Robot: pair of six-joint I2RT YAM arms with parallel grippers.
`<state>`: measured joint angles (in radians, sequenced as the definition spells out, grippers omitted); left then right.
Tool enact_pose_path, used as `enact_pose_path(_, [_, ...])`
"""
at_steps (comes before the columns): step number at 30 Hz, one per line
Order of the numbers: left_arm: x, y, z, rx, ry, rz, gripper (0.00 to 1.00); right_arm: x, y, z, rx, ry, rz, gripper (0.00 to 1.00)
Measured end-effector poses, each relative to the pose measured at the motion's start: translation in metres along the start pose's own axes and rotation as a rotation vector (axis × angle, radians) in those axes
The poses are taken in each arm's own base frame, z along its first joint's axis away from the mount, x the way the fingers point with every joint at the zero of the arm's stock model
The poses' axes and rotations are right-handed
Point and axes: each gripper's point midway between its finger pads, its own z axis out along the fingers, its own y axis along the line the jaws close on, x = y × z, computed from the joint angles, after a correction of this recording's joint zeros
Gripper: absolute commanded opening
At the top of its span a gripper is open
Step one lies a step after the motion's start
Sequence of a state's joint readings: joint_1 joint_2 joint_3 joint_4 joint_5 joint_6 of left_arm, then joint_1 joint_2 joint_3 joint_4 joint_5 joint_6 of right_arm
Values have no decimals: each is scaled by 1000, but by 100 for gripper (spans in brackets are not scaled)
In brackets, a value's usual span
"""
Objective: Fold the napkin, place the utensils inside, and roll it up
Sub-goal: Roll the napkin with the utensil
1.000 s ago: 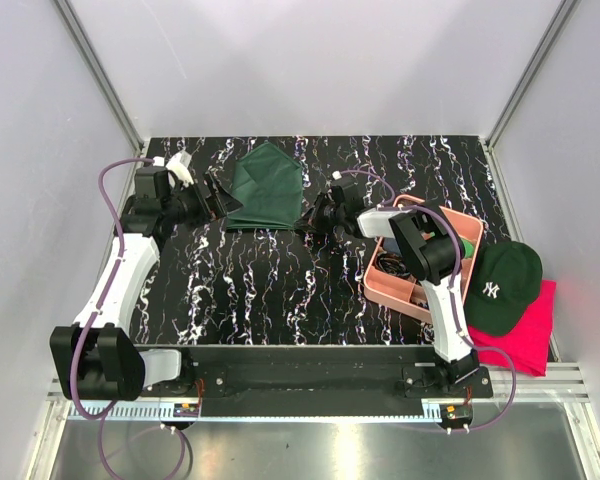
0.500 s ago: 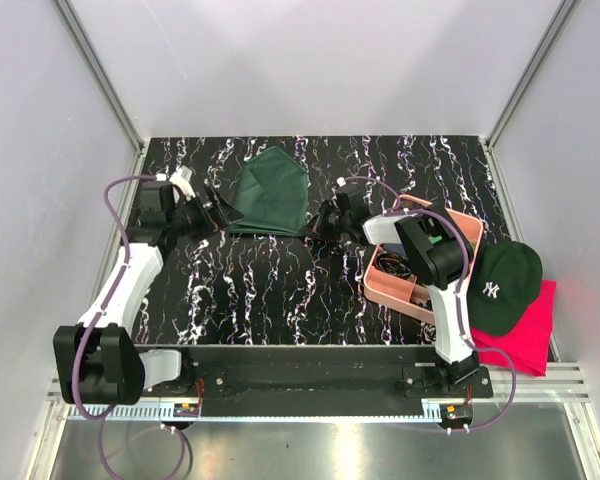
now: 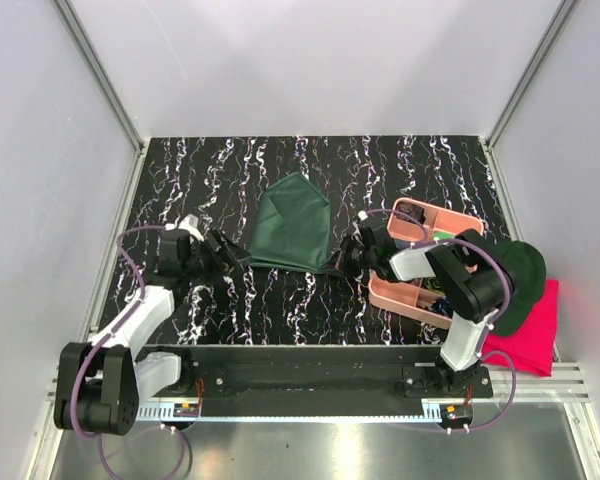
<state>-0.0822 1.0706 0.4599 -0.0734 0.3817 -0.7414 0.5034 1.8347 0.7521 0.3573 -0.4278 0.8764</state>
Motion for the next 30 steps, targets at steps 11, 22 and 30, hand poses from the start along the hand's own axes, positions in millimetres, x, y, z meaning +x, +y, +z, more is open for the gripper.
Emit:
enact_pose_path(11, [13,-1,28,62,21,28,87,28,-11,-21,-11,16,-5,0])
enact_pose_path(22, [23,13,49,45,64,35,77,27,-9,-21,-25,7,-10,0])
enact_pose_path(30, [23,14,57,52,62,34,56,27,-8,-21,-30,4,-8,0])
